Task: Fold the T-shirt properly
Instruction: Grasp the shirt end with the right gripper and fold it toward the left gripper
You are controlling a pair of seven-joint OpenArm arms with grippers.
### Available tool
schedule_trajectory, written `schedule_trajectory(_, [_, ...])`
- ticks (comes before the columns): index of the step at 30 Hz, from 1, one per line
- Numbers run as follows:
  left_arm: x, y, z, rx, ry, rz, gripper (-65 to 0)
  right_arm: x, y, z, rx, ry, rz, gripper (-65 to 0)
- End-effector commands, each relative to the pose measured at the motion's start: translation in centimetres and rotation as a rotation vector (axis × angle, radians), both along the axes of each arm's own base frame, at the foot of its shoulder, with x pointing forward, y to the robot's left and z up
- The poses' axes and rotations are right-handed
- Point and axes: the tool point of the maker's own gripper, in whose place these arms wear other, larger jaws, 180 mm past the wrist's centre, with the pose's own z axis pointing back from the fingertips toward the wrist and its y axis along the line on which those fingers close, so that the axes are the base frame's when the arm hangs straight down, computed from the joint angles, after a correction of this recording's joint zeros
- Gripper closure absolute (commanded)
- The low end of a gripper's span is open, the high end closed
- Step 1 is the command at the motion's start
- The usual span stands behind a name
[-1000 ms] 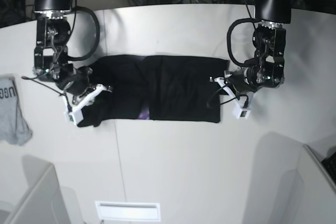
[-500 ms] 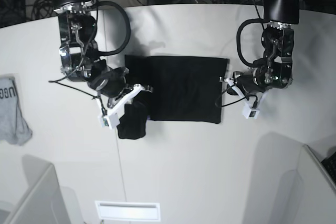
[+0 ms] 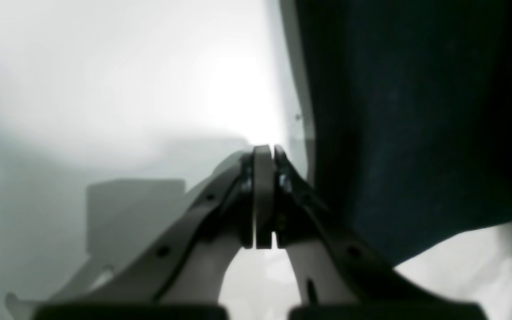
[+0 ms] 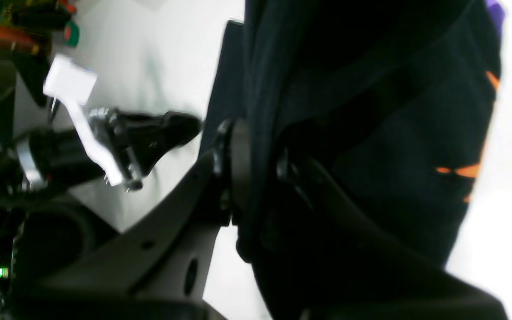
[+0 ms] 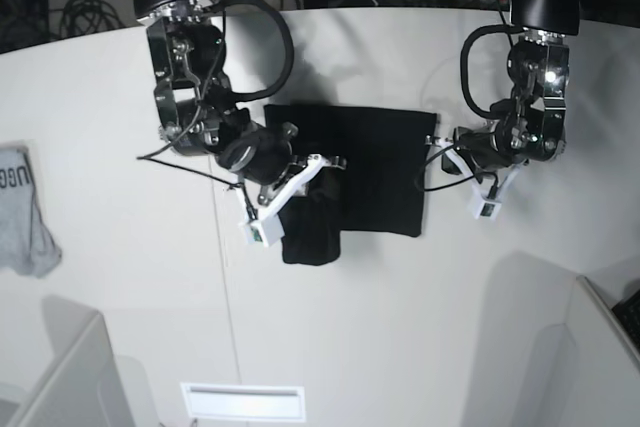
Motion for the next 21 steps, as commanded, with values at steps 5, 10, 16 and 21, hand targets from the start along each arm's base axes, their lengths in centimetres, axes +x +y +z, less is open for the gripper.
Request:
schedule_trajectory(5, [0.3, 0.1, 0.7, -0.003, -0.027, 0.000, 0.0, 1.0, 2.3, 2.5, 0.068, -0.056, -0.014, 0.0])
schedule_trajectory(10, [0.0, 0.3, 0.5, -0.003, -0.021, 0.004, 0.0, 1.5, 3.2, 1.6, 0.056, -0.053, -0.010, 0.0])
schedule_trajectory(16, [-0.8, 1.6, 1.2, 0.036, -0.035, -0.008, 0.0, 1.6, 3.9, -0.2, 0.040, -0.038, -0.013, 0.0])
schedule_trajectory(21, [-1.4, 3.0, 2.2, 0.067, -0.057, -0.006, 0.0, 1.5, 4.9, 0.1, 0.040, -0.062, 0.014, 0.0])
